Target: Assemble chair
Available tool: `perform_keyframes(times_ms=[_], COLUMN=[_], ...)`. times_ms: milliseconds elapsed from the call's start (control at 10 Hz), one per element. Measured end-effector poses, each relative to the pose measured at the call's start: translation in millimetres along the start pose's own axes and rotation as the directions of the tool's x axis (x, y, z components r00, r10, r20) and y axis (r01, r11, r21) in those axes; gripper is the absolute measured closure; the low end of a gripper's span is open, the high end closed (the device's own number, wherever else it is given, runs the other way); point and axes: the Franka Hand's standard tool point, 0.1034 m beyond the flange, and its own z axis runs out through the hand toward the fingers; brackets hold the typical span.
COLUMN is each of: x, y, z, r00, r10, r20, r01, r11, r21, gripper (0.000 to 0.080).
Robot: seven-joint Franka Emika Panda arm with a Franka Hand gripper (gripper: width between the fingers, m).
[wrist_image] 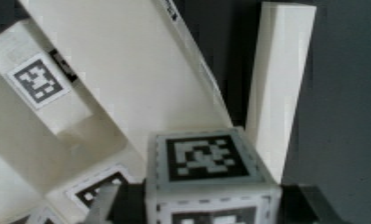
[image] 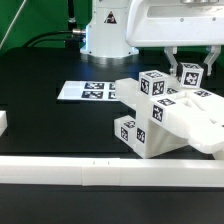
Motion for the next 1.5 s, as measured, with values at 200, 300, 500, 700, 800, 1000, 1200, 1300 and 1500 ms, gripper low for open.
perform_keyframes(times_ms=[200, 300, 500, 700, 800, 1000, 1200, 1300, 1500], x=[1.2, 2.0, 2.3, 1.7, 1.7, 1.6, 0.0, -1.5, -0.8], y=[-0.1, -0.6, -2.8, -4.3, -4.8, -5.3, -6.0, -8.3, -13.2], z=[0.1, 0.2, 0.3, 0.5, 0.4, 0.3, 0.8, 0.5, -1.3], r00=[0.985, 0.954, 0.895, 0.814, 0.776, 0.697, 0.73, 0.743, 0.874], r10=[0.17, 0.298, 0.444, 0.58, 0.631, 0.717, 0.684, 0.669, 0.486], r20=[-0.022, -0.031, -0.034, -0.018, -0.011, 0.002, 0.007, 0.021, 0.01], r01=[-0.17, -0.297, -0.443, -0.579, -0.629, -0.715, -0.683, -0.669, -0.486], r11=[0.985, 0.954, 0.896, 0.814, 0.775, 0.696, 0.728, 0.742, 0.873], r21=[0.016, 0.029, 0.042, 0.057, 0.061, 0.066, 0.058, 0.046, 0.047], gripper=[0.0515, 0.0515, 0.0515, 0.0515, 0.0515, 0.0515, 0.0403, 0.0267, 0.017])
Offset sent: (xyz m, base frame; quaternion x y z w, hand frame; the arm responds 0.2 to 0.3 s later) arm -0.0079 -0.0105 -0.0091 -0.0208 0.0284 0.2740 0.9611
